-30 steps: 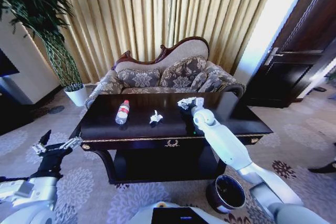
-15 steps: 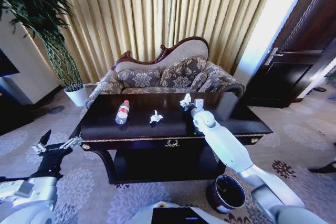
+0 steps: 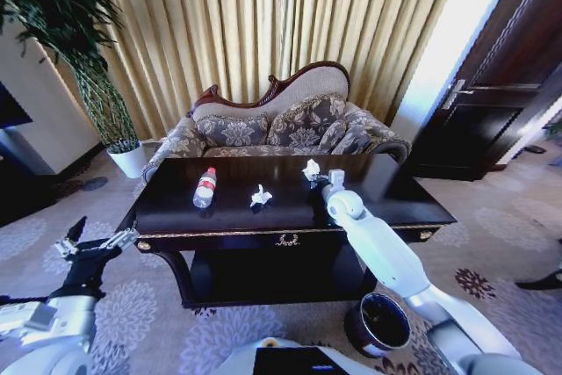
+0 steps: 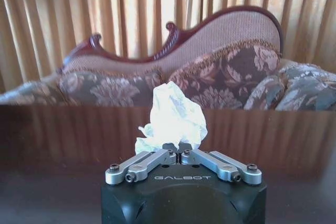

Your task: Move to the front of the table and place the trash on the table into the trash bin.

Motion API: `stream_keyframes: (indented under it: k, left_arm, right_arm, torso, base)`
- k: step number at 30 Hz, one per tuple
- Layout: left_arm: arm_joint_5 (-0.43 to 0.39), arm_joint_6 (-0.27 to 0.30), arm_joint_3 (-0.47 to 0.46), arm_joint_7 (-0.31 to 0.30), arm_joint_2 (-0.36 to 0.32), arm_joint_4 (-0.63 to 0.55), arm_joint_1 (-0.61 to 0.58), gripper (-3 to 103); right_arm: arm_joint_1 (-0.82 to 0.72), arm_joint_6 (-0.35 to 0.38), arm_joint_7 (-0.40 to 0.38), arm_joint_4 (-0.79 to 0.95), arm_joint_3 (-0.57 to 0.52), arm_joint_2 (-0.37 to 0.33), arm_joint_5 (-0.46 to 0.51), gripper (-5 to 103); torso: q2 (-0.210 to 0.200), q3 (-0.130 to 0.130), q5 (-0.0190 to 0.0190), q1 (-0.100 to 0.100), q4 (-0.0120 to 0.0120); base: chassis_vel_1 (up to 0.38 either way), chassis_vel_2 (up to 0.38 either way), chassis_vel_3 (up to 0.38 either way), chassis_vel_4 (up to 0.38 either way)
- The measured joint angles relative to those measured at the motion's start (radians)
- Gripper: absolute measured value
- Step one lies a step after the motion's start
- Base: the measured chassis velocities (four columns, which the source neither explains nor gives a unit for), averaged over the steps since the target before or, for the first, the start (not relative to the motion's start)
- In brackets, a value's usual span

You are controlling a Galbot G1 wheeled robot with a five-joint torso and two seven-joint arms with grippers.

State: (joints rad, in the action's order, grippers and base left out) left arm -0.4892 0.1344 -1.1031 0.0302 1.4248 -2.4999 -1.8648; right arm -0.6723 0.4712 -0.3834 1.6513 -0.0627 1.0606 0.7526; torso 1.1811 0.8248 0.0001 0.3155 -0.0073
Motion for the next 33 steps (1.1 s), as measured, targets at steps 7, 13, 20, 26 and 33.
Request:
stream_keyframes:
  k: [7,13,20,26,33]
  left_arm:
    - [-0.002,0.007,0.0,-0.003,-0.013,0.0,0.005,100]
    - [-0.004,0.02,0.004,-0.004,-0.012,0.0,0.014,100]
    - [-0.047,0.05,0.003,-0.008,-0.029,0.0,0.044,100]
    - [-0.069,0.06,0.009,-0.009,-0.053,0.0,0.062,100]
    - [-0.1,0.085,0.017,-0.009,-0.078,0.0,0.082,100]
  right_arm:
    - [-0.146,-0.027,0.012,0.22,-0.144,-0.055,0.023,0]
    - [-0.306,-0.022,0.06,0.414,-0.29,-0.112,0.065,0]
    - [-0.562,-0.02,0.072,0.65,-0.459,-0.125,0.021,0]
    - [-0.707,-0.052,0.108,0.752,-0.54,-0.085,-0.071,0]
    - [-0.92,-0.145,0.18,0.777,-0.648,-0.026,-0.201,0]
  torso:
    - [0.0,0.0,0.0002,0.0,-0.0001]
    - [0.0,0.0,-0.0003,0.0,-0.0002]
    - [0.0,0.0,0.0,0.0,0.0001]
    - [0.0,0.0,-0.0001,0.0,-0.0001]
    - [0.0,0.0,0.0,0.0,-0.0003]
  base:
    - [0.0,0.0,0.0,0.0]
    - [0.0,0.0,0.0,0.0]
    - [0.0,0.0,0.0,0.0]
    - [0.0,0.0,0.0,0.0]
    - [0.0,0.0,0.0,0.0]
